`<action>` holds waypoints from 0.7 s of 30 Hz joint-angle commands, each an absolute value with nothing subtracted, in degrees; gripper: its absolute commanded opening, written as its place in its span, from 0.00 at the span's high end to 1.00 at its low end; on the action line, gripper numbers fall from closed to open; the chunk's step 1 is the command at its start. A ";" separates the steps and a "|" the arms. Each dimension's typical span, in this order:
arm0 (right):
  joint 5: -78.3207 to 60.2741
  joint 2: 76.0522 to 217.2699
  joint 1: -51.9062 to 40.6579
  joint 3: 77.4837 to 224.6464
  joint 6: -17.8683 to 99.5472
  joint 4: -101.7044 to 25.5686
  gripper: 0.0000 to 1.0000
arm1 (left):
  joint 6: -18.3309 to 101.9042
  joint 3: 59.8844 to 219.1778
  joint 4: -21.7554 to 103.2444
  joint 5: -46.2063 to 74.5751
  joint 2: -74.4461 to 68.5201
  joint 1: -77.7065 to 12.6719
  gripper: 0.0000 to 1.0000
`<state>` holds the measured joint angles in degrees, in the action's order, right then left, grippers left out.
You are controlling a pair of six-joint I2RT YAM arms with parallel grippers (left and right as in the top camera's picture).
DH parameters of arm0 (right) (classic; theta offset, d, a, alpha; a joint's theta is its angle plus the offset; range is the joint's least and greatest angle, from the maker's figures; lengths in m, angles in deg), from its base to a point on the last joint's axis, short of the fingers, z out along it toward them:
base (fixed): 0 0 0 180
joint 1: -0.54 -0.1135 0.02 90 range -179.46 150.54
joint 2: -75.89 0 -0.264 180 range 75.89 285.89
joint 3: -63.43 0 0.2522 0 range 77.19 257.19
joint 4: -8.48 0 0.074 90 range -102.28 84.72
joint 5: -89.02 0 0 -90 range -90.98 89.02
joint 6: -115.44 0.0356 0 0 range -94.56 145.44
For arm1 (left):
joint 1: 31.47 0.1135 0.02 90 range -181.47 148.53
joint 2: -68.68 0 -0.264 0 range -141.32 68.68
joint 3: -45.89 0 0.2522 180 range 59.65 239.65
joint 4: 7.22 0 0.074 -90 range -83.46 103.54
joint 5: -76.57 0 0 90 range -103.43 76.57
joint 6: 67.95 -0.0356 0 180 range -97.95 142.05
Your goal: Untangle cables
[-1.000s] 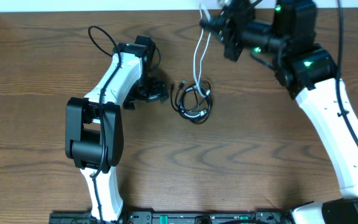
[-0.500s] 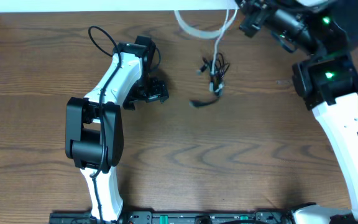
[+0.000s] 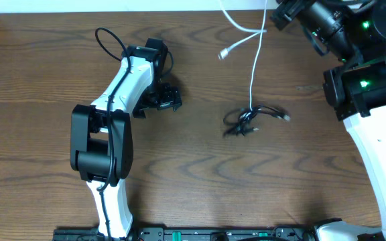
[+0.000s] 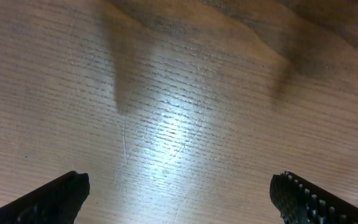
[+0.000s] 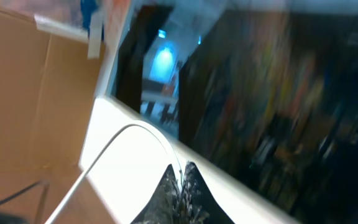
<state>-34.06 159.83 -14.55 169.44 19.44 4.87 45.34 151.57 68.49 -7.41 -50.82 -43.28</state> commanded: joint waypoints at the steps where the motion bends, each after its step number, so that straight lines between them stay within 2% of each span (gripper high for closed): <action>1: -32.60 159.46 -14.40 170.35 22.04 -1.34 0.99 | 45.01 151.77 68.84 -8.13 -51.43 -43.04 0.02; 11: -31.59 159.50 -14.38 170.33 22.20 -31.65 0.99 | 45.01 151.77 68.84 -8.13 -51.43 -43.04 0.02; 21: -13.73 160.09 -14.29 170.16 22.20 -54.78 0.99 | 45.05 151.77 68.78 -7.93 -51.43 -43.04 0.02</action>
